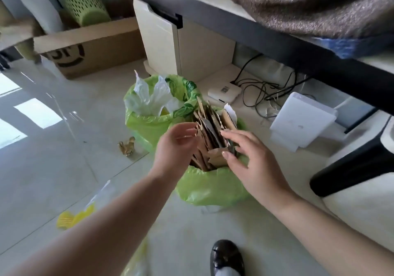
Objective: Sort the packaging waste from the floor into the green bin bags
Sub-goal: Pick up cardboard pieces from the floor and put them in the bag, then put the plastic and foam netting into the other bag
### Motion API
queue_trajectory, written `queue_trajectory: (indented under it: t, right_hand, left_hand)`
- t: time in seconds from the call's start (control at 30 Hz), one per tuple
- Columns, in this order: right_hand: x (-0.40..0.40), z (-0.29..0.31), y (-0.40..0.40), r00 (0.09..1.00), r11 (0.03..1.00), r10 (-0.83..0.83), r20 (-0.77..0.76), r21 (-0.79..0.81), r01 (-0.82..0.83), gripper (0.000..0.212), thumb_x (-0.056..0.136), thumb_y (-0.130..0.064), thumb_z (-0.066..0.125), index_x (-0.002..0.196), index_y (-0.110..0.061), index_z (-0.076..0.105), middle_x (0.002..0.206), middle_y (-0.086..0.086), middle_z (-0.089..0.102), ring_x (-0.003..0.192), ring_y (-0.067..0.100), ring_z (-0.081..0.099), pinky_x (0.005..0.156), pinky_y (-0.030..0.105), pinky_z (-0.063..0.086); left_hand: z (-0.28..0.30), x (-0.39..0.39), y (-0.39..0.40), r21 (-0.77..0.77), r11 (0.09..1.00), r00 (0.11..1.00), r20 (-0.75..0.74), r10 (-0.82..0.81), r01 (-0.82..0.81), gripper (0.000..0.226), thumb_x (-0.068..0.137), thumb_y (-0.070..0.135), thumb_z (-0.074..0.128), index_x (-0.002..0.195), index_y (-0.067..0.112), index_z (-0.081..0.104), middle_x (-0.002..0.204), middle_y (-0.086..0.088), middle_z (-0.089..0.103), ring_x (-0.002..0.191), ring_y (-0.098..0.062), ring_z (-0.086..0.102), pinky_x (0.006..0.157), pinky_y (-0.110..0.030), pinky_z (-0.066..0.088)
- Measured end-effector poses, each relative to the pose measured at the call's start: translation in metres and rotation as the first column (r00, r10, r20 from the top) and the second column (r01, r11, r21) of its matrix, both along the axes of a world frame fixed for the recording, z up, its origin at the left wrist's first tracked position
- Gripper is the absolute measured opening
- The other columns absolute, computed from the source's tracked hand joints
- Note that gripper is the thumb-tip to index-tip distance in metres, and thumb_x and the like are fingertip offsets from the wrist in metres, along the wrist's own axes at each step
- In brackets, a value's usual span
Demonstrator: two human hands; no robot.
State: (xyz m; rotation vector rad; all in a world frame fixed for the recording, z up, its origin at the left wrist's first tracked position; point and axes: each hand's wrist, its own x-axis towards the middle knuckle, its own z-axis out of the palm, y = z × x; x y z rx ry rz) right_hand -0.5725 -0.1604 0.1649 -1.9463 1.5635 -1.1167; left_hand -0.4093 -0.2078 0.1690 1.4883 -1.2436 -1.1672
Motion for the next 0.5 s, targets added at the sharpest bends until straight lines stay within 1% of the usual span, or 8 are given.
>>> queue_trajectory:
  t: [0.07, 0.13, 0.17, 0.27, 0.37, 0.4, 0.43, 0.5]
  right_hand:
    - [0.007, -0.014, 0.036, 0.995, 0.994, 0.103, 0.0, 0.029, -0.103, 0.026, 0.085, -0.023, 0.057, 0.109, -0.022, 0.065, 0.108, -0.012, 0.063, 0.1, -0.004, 0.059, 0.087, 0.013, 0.047]
    - [0.019, -0.038, 0.062, 0.983, 0.962, 0.182, -0.002, 0.208, -0.178, 0.022, 0.084, -0.031, 0.052, 0.101, -0.029, 0.066, 0.099, -0.02, 0.063, 0.091, -0.004, 0.061, 0.08, 0.019, 0.051]
    - [0.025, -0.052, 0.069, 0.978, 0.931, 0.207, -0.013, 0.311, -0.193, 0.021, 0.085, -0.035, 0.051, 0.1, -0.032, 0.065, 0.099, -0.021, 0.062, 0.092, -0.004, 0.06, 0.08, 0.023, 0.052]
    - [0.042, -0.097, 0.072, 0.956, 0.844, 0.253, -0.151, 0.516, -0.142, 0.024, 0.087, -0.032, 0.054, 0.11, -0.034, 0.063, 0.117, -0.022, 0.057, 0.108, -0.001, 0.055, 0.094, 0.026, 0.045]
    - [0.053, -0.135, 0.061, 0.91, 0.759, 0.255, -0.327, 0.65, 0.021, 0.039, 0.087, -0.029, 0.057, 0.126, -0.031, 0.054, 0.141, -0.006, 0.043, 0.13, 0.014, 0.042, 0.105, 0.027, 0.036]
    - [0.055, -0.146, 0.057, 0.894, 0.728, 0.245, -0.374, 0.68, 0.085, 0.045, 0.086, -0.03, 0.059, 0.13, -0.032, 0.051, 0.146, 0.0, 0.038, 0.134, 0.018, 0.037, 0.106, 0.029, 0.035]
    - [0.056, -0.158, 0.053, 0.872, 0.71, 0.239, -0.428, 0.69, 0.144, 0.05, 0.084, -0.031, 0.06, 0.132, -0.033, 0.049, 0.147, 0.003, 0.036, 0.135, 0.022, 0.034, 0.107, 0.031, 0.036]
    - [0.06, -0.177, 0.048, 0.803, 0.691, 0.268, -0.533, 0.687, 0.225, 0.054, 0.084, -0.034, 0.06, 0.135, -0.034, 0.043, 0.142, 0.007, 0.041, 0.131, 0.027, 0.036, 0.102, 0.034, 0.04]
  left_hand:
    - [-0.006, 0.03, 0.014, -0.033, 0.999, 0.999, 0.013, 0.032, -0.032, 0.024, 0.084, 0.008, 0.064, 0.09, 0.032, 0.063, 0.095, 0.008, 0.067, 0.076, -0.005, 0.064, 0.075, -0.03, 0.055]
    - [-0.017, 0.059, 0.025, -0.032, 0.997, 0.996, 0.045, 0.074, -0.073, 0.024, 0.084, 0.007, 0.064, 0.09, 0.031, 0.062, 0.094, 0.009, 0.066, 0.07, 0.002, 0.062, 0.075, -0.029, 0.054]
    - [-0.024, 0.074, 0.029, -0.013, 0.995, 0.994, 0.051, 0.098, -0.098, 0.023, 0.084, 0.006, 0.064, 0.091, 0.029, 0.062, 0.095, 0.006, 0.066, 0.07, 0.001, 0.061, 0.075, -0.03, 0.053]
    - [-0.051, 0.114, 0.038, 0.087, 0.985, 0.984, 0.12, 0.135, -0.146, 0.02, 0.084, 0.007, 0.064, 0.1, 0.019, 0.063, 0.103, -0.003, 0.065, 0.077, -0.01, 0.06, 0.072, -0.029, 0.051]
    - [-0.084, 0.155, 0.046, 0.22, 0.97, 0.954, 0.297, 0.037, -0.106, 0.023, 0.084, 0.01, 0.066, 0.106, 0.017, 0.064, 0.106, -0.001, 0.063, 0.074, -0.012, 0.057, 0.052, -0.021, 0.044]
    - [-0.097, 0.168, 0.048, 0.245, 0.966, 0.931, 0.366, -0.015, -0.081, 0.024, 0.083, 0.011, 0.066, 0.106, 0.018, 0.064, 0.107, -0.001, 0.062, 0.078, -0.013, 0.059, 0.053, -0.021, 0.044]
    - [-0.109, 0.182, 0.052, 0.26, 0.964, 0.884, 0.461, -0.078, -0.051, 0.026, 0.082, 0.013, 0.067, 0.107, 0.019, 0.064, 0.109, -0.001, 0.06, 0.087, -0.015, 0.061, 0.061, -0.021, 0.044]
    - [-0.129, 0.204, 0.059, 0.308, 0.951, 0.725, 0.65, -0.229, 0.024, 0.035, 0.08, 0.018, 0.069, 0.115, 0.021, 0.062, 0.118, -0.003, 0.055, 0.106, -0.021, 0.058, 0.079, -0.025, 0.043]
